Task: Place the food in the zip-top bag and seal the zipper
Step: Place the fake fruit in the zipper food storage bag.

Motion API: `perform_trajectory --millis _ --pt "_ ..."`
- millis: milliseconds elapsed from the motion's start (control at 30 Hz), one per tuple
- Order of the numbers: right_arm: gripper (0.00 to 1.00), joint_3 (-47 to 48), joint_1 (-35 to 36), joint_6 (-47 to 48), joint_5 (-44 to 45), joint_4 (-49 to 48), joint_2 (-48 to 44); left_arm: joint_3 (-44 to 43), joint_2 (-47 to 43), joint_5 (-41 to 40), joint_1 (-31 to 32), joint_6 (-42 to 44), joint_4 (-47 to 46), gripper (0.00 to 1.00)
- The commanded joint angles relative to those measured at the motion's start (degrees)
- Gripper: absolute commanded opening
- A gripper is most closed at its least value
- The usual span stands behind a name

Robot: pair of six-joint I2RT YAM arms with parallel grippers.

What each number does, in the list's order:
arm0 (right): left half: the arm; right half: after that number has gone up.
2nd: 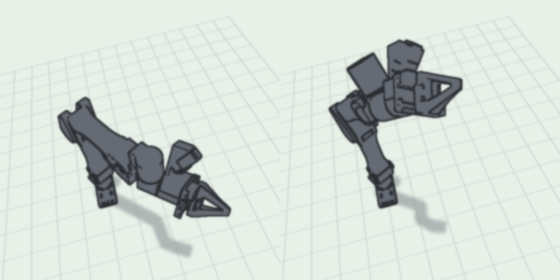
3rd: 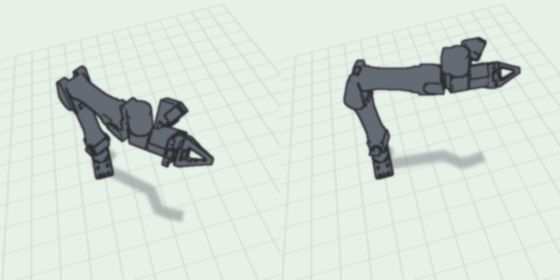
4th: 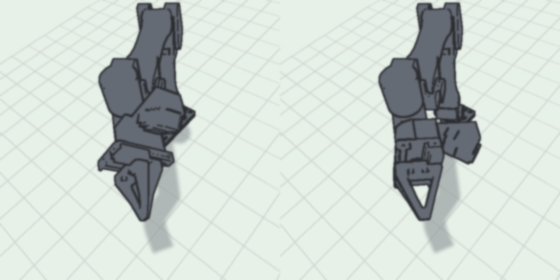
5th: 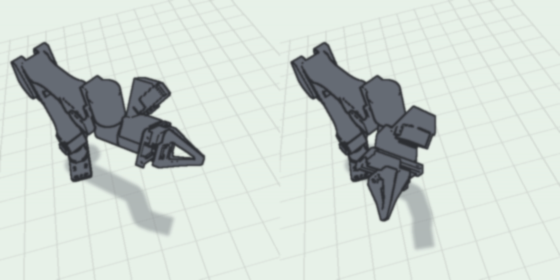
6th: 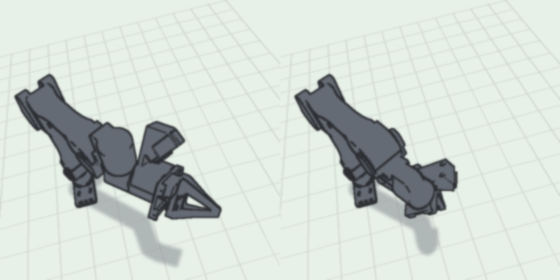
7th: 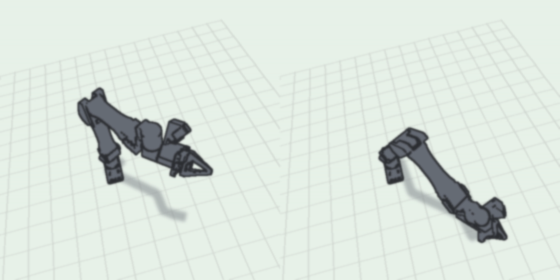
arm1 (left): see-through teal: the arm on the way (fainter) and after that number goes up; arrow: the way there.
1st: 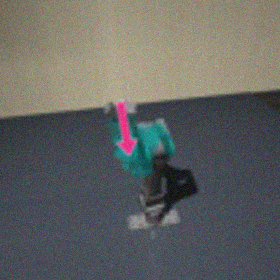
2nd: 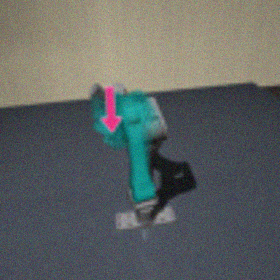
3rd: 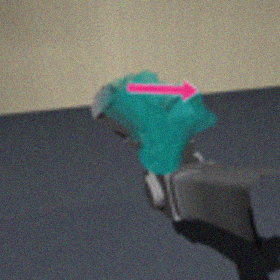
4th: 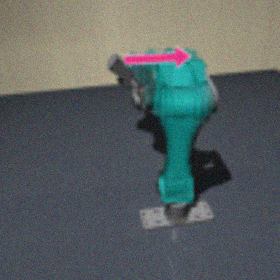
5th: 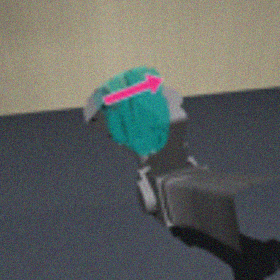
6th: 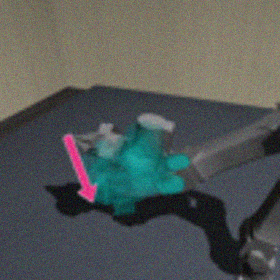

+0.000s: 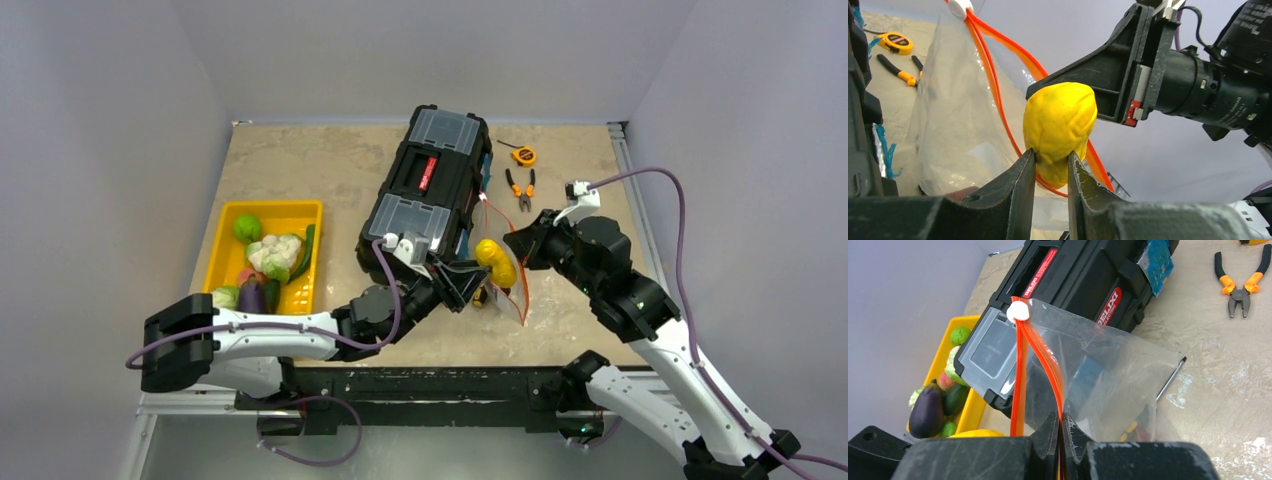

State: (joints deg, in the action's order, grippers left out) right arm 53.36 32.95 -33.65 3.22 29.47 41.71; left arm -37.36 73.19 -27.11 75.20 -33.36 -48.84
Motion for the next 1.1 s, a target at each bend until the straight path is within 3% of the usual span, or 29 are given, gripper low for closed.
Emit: perform_trajectory --millis 0,133,233,300,367,400,533,700,867,1067 --pt "0.0 1.8 0.1 -0.9 -1.1 -0.7 -0.8 -1.0 1.3 -2.6 0.6 -0.3 0.2 0.0" --pt "0.0 1.8 0.2 -0.8 -1.5 -1.3 -1.1 -4.2 3.5 -2.4 0.7 -3.8 3.2 0.02" --pt "0.0 2.4 0.2 -0.6 -1.2 -0.7 -1.0 -7.9 3.3 -3.1 0.2 -10.3 14.2 0.2" --pt "0.0 2.7 0.2 -0.2 -0.9 -0.4 -1.2 -9.7 3.1 -0.9 -0.4 -12.6 18.8 0.39" --pt "0.0 2.6 0.2 0.4 -0.2 0.0 -1.4 -11.6 2.9 1.4 -0.8 -14.2 23.7 0.83" --pt "0.0 2.6 0.2 0.8 0.4 0.3 -1.4 -13.2 2.8 2.8 -1.4 -15.2 26.9 0.93" --pt "0.0 3.0 0.1 2.4 2.6 1.8 -1.6 -16.3 1.4 8.4 -3.3 -18.3 35.3 1.0" --pt "0.0 3.6 0.1 4.4 6.0 3.7 -2.1 -18.3 -2.2 15.5 -6.7 -18.8 45.2 1.0" --pt "0.0 3.1 0.2 6.7 10.6 5.4 -1.8 -24.7 -6.4 23.5 -10.6 -13.4 62.7 1.0" --pt "0.0 1.2 0.2 8.4 12.5 5.2 -1.3 -31.0 -14.1 23.0 -16.1 -4.6 84.8 1.0"
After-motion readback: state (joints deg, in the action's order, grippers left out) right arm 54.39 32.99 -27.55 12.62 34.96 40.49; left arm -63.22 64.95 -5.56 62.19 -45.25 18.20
